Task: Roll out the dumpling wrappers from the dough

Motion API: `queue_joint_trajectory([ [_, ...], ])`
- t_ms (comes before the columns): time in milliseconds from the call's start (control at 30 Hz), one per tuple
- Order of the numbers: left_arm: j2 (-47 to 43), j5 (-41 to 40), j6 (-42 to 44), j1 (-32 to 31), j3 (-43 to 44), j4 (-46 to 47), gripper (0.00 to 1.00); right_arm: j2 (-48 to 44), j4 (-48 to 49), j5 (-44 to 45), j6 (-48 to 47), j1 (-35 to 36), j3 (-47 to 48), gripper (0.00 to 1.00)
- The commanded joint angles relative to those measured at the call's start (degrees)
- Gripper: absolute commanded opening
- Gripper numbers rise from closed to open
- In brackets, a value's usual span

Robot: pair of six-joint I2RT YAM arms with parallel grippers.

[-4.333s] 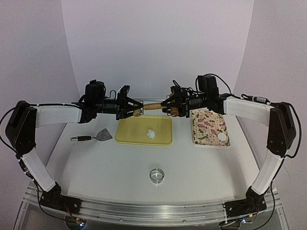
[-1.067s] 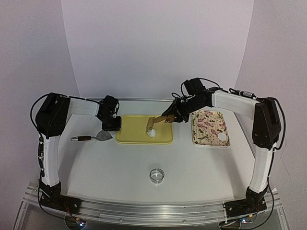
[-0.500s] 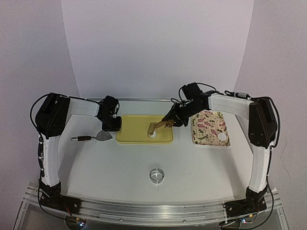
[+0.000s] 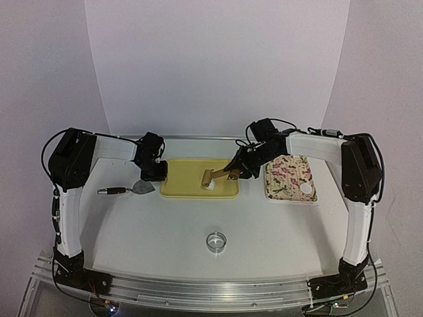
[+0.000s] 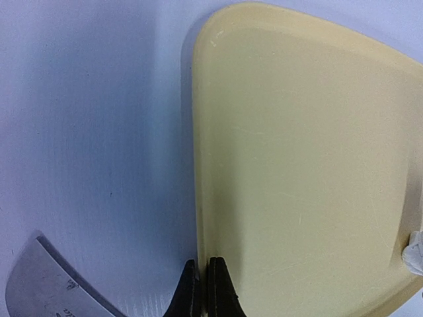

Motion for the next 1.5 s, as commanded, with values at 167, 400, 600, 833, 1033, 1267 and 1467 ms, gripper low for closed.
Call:
queue_joint_trajectory([
  [167, 0.0, -1.6, -0.3, -0.7, -2.3, -6.3, 0.00, -1.1, -6.0, 7.2, -1.4, 0.3, -2.4, 0.00],
  [400, 0.3, -1.7, -0.2, -0.6, -2.2, -6.6, 0.00, -2.2, -6.8, 9.6, -1.5, -0.4, -5.3, 0.00],
  [600, 0.4, -1.6, -0.1, -0.6, -2.1, -6.5, 0.00, -1.5, -6.9, 9.9, -2.1, -1.0, -5.9, 0.00],
  [833, 0.3, -1.6, 0.1, -0.6, -2.1, -6.3, 0.00, 1.0, -7.8, 10.8, -3.1, -1.0, -5.5, 0.00],
  [1033, 0.3, -1.7, 0.0, -0.6, -2.3, -6.5, 0.00, 2.3, -9.2, 11.8, -3.6, -1.2, -5.5, 0.00],
  [1267, 0.3, -3.4, 0.0, -0.6, -2.3, -6.7, 0.00, 2.3, -11.3, 13.7, -3.8, -2.0, -6.4, 0.00],
  [1467, 0.3, -3.4, 0.0, -0.6, -2.3, -6.7, 0.00, 3.4, -12.4, 13.6, -4.4, -2.4, -6.2, 0.00],
])
